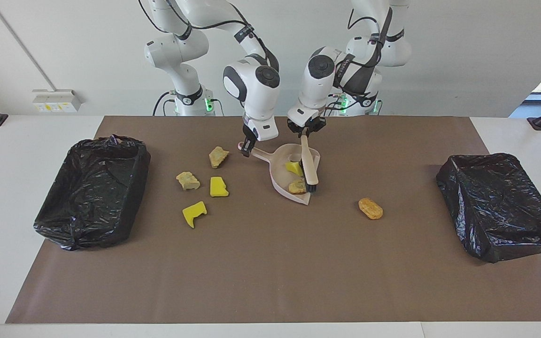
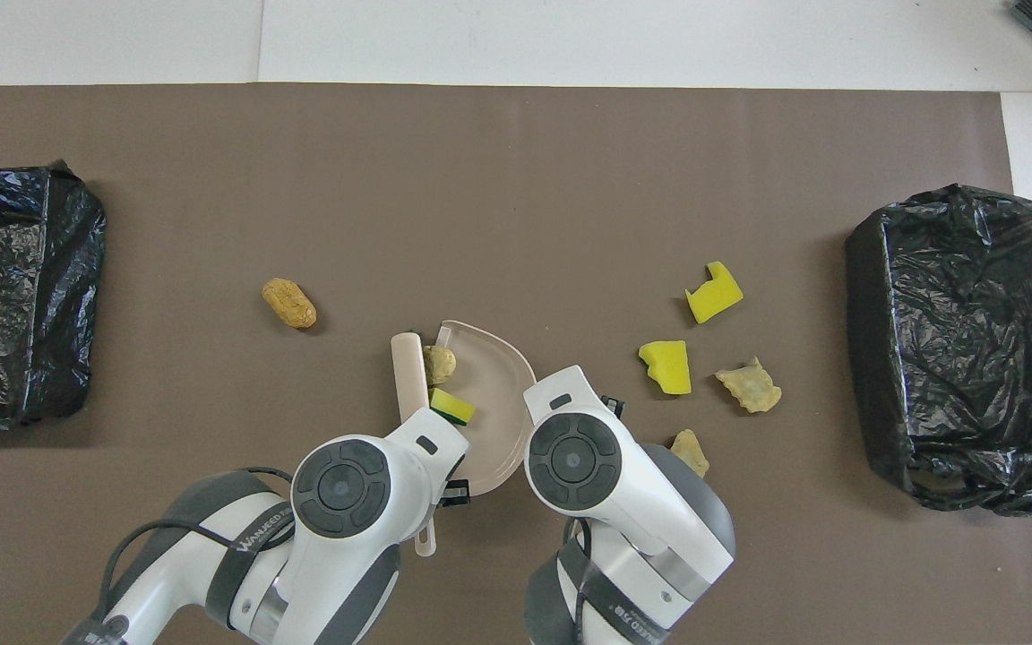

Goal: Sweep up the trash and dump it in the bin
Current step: 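Brush trash pieces into the dustpan with the left gripper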

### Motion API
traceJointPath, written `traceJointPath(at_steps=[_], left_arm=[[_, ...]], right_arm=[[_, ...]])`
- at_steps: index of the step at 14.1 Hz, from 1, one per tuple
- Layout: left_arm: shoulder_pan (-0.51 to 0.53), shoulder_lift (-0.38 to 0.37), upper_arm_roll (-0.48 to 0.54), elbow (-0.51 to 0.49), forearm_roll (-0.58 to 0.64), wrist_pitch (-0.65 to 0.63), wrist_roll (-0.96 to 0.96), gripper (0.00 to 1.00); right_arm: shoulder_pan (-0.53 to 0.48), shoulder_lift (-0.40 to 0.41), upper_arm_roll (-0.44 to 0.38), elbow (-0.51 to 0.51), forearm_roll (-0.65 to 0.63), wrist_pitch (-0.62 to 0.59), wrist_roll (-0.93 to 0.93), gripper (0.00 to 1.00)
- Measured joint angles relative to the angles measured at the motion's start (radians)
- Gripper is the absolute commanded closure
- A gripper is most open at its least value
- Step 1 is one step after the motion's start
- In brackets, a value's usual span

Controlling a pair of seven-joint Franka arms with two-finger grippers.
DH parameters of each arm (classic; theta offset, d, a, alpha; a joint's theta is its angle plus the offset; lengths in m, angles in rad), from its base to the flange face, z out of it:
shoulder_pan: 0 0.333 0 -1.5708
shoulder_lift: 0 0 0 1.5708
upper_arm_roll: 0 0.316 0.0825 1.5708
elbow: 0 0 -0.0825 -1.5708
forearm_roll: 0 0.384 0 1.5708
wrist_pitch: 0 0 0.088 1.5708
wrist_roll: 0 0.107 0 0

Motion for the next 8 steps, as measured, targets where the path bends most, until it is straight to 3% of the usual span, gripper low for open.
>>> traceJointPath(at_steps=[2,6,8], left_arm=[[0.000,0.000,0.003,0.023,-0.031,-0.058,0.061,1.00],[0.004,-0.013,0.136,0.121,-0.047,-0.302,0.243,1.00],[0.004,-0.030,0.171,0.133,-0.048,-0.337,0.261,1.00]], right_arm=[[0.000,0.000,0.000,0.000,0.000,0.000,0.000,1.00],[0.000,0.000,0.000,0.000,0.000,0.000,0.001,1.00],[0.000,0.000,0.000,0.000,0.000,0.000,0.001,1.00]])
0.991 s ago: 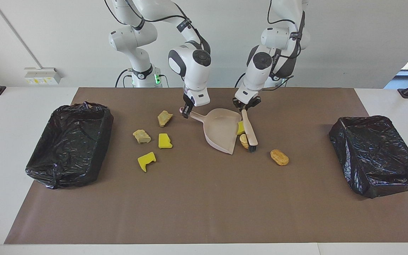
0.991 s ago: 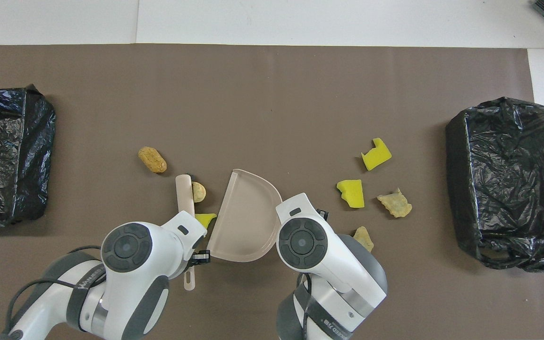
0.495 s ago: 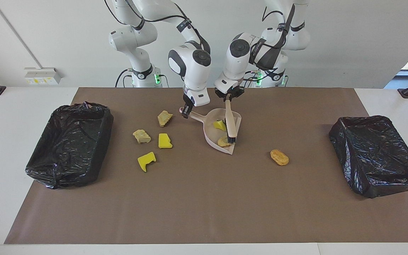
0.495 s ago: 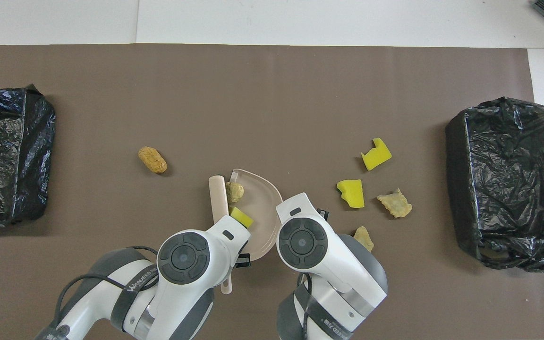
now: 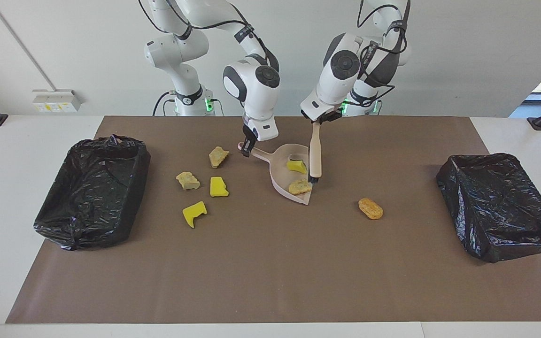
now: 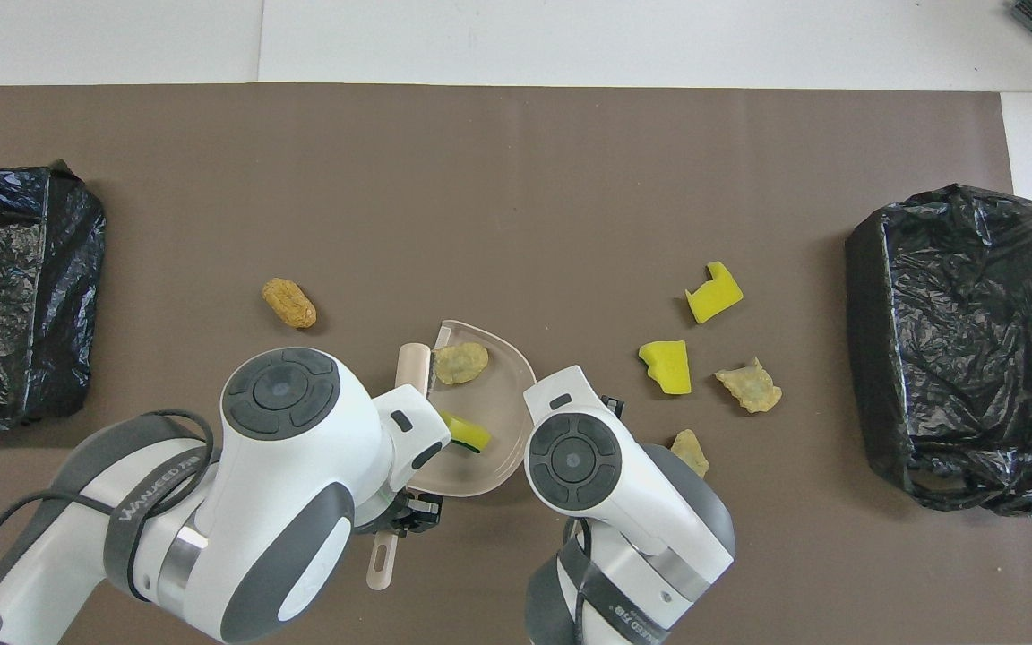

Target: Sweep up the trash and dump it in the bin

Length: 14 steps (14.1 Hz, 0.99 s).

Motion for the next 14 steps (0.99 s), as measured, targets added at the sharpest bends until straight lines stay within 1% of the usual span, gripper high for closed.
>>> traceJointPath(at_steps=[3,4,5,8,9,11,14], left_arm=[[0.000,-0.010,0.050,0.000,0.006,-0.008,0.005,1.00],[0.000,-0.010,0.087,0.000,0.028,0.000,0.027,1.00],[0.000,-0.008,0.136,0.000,0.064,0.024,0.082,1.00],[0.003,0.023,0.338,-0.001,0.134,0.166,0.354,1.00],[0.005,0.048,0.394,0.003,0.161,0.210,0.429,1.00],[0.008,0.116,0.456,0.044,0.203,0.251,0.506,1.00],[0.009,0.255,0.507,0.173,0.215,0.252,0.552,1.00]], right_arm=[[0.000,0.000,0.000,0.000,0.000,0.000,0.006,1.00],[0.000,0.000,0.000,0.000,0.000,0.000,0.010,1.00],[0.000,0.000,0.000,0.000,0.000,0.000,0.012,1.00],[0.000,0.000,0.000,0.000,0.000,0.000,0.012,1.00],[0.000,0.000,0.000,0.000,0.000,0.000,0.012,1.00],[0.000,0.000,0.000,0.000,0.000,0.000,0.012,1.00],[0.000,0.000,0.000,0.000,0.000,0.000,0.013,1.00]])
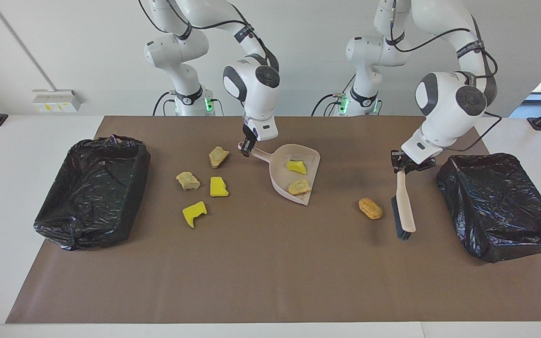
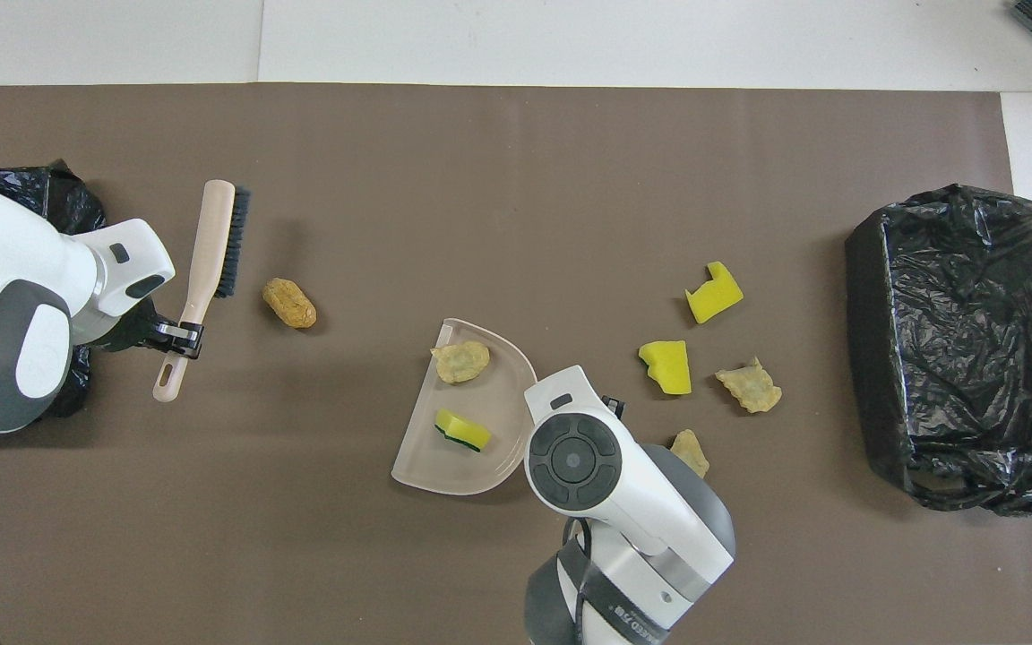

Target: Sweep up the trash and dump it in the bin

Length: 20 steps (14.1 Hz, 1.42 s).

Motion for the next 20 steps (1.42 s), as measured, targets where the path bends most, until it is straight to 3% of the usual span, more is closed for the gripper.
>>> traceJointPath(at_steps=[2,4,9,14,20], left_arm=[[0.002,0.058,0.007,0.022,0.001,0.000,0.078,1.00],[0.002,0.067,0.006,-0.004,0.001,-0.004,0.142,1.00],[-0.045,-0.041,-0.063,-0.176,0.001,-0.016,0.103,1.00],[-0.050,-0.140,-0.297,-0.300,-0.015,-0.014,-0.204,1.00],[-0.051,-0.156,-0.591,-0.297,-0.074,0.035,-0.643,1.00]], right_arm=[[0.000,0.000,0.000,0.000,0.000,0.000,0.003,1.00],[0.000,0.000,0.000,0.000,0.000,0.000,0.004,1.00],[0.000,0.000,0.000,0.000,0.000,0.000,0.004,1.00],[0.000,0.000,0.000,0.000,0.000,0.000,0.004,1.00],[0.000,0.000,0.000,0.000,0.000,0.000,0.004,1.00]])
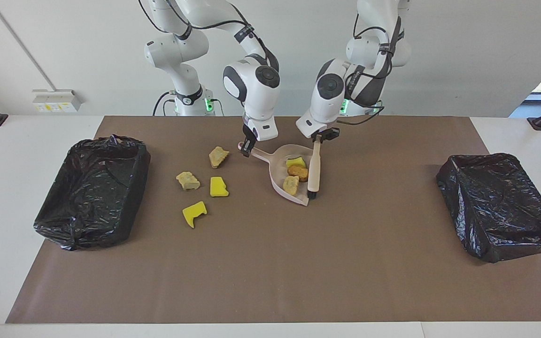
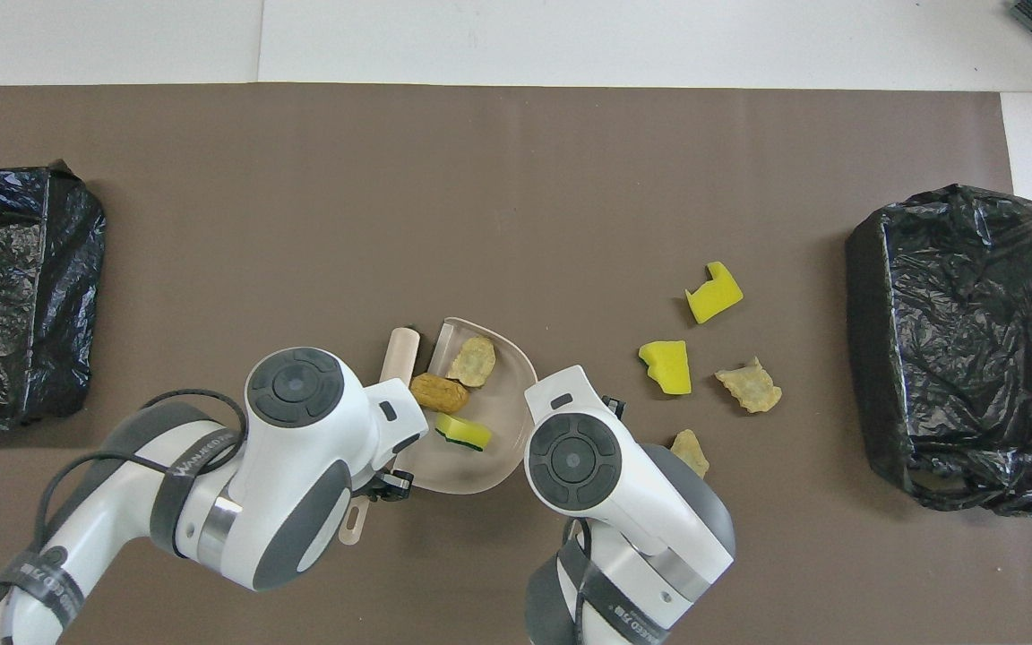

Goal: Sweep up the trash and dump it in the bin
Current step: 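Sweep the tan piece into the dustpan with the left gripper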

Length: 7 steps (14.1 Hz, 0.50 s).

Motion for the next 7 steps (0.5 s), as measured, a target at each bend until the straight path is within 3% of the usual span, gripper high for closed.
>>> traceJointPath(at_steps=[2,4,7], left_arm=[[0.000,-0.002,-0.037,0.012,0.000,-0.001,-0.047,1.00],[0.000,-0.016,-0.012,0.025,0.000,-0.038,-0.044,1.00],[0.005,-0.065,0.064,0.073,0.000,-0.219,0.023,1.00]], right_arm=[[0.000,0.000,0.000,0.000,0.000,0.000,0.000,1.00],[0.000,0.000,0.000,0.000,0.000,0.000,0.000,1.00],[0.000,0.000,0.000,0.000,0.000,0.000,0.000,1.00]])
